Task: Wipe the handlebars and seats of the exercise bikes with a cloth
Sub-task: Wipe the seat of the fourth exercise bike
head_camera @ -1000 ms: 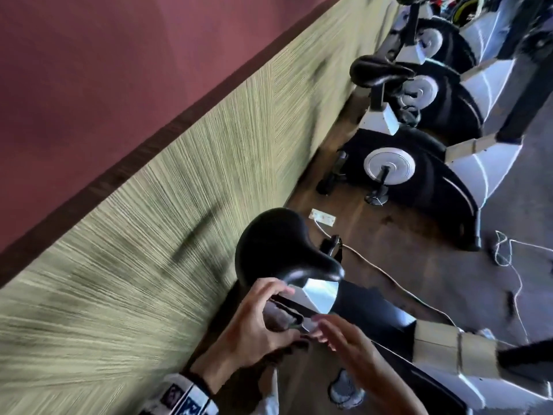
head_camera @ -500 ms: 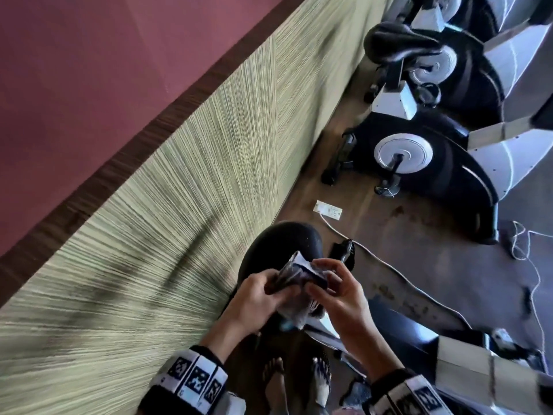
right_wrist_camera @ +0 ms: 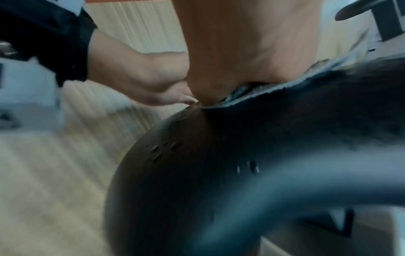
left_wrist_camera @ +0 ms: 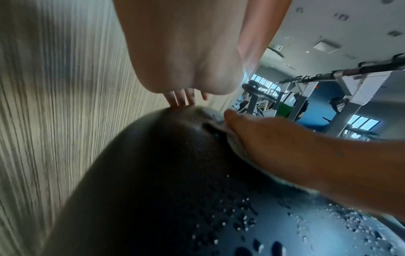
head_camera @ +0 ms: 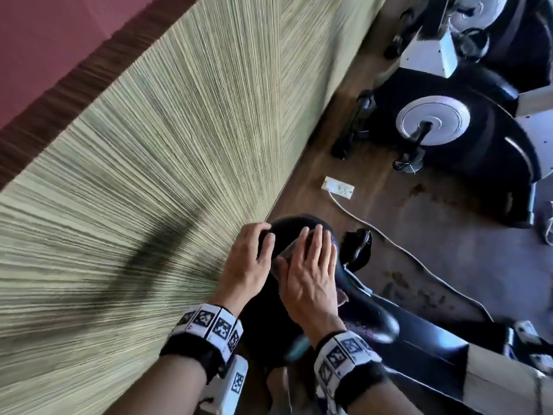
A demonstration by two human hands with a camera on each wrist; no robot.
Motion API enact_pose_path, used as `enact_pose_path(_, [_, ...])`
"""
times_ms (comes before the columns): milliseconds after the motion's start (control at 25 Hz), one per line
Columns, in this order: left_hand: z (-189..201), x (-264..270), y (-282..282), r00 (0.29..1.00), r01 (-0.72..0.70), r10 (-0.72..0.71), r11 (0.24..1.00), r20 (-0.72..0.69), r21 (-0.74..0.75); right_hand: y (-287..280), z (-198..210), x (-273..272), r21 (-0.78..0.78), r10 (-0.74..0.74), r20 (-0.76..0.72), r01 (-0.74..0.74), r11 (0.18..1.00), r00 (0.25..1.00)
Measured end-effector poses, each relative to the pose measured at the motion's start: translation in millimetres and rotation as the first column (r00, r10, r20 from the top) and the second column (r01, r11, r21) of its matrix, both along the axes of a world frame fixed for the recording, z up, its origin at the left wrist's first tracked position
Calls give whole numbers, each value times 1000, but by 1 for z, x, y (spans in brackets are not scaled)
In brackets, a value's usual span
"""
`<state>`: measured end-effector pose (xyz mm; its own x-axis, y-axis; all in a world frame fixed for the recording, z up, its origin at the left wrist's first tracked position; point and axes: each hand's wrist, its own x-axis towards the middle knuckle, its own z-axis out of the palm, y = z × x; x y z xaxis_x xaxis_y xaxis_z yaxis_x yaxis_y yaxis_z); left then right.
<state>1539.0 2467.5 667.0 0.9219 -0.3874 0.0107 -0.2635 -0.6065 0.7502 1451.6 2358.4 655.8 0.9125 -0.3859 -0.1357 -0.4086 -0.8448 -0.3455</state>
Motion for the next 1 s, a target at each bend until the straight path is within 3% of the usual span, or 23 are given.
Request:
enact_pose_path(200, [-21, -2, -13, 998, -55, 56, 997, -7, 47, -32, 3, 48, 131, -122, -173, 145, 981, 977])
enact_pose_path(320, [-24, -6, -13, 998, -31, 25, 995, 60, 97, -34, 13, -4, 91, -206, -144, 220, 971, 968])
enact_pose_path(440, [-24, -7, -17, 995, -51, 37, 987, 87, 155, -33, 14, -33, 38, -204, -245, 220, 975, 948])
enact_pose_path(600, [-24, -8, -20, 991, -54, 23, 970, 131, 235, -46, -2, 36, 105, -243, -158, 261, 960, 957])
enact_pose_path(680, [-26, -8, -20, 986, -67, 29, 970, 164, 233, -45, 3, 23, 122, -230, -172, 253, 960, 958])
enact_pose_path(800, [-30, -10, -19, 972, -56, -7, 963, 233, 264, -42, 19, -33, 29, -258, -217, 271, 962, 941])
enact_pose_path(1000, [-28, -7, -20, 977, -52, -4, 965, 213, 259, -46, 0, 18, 194, -241, -185, 276, 942, 953])
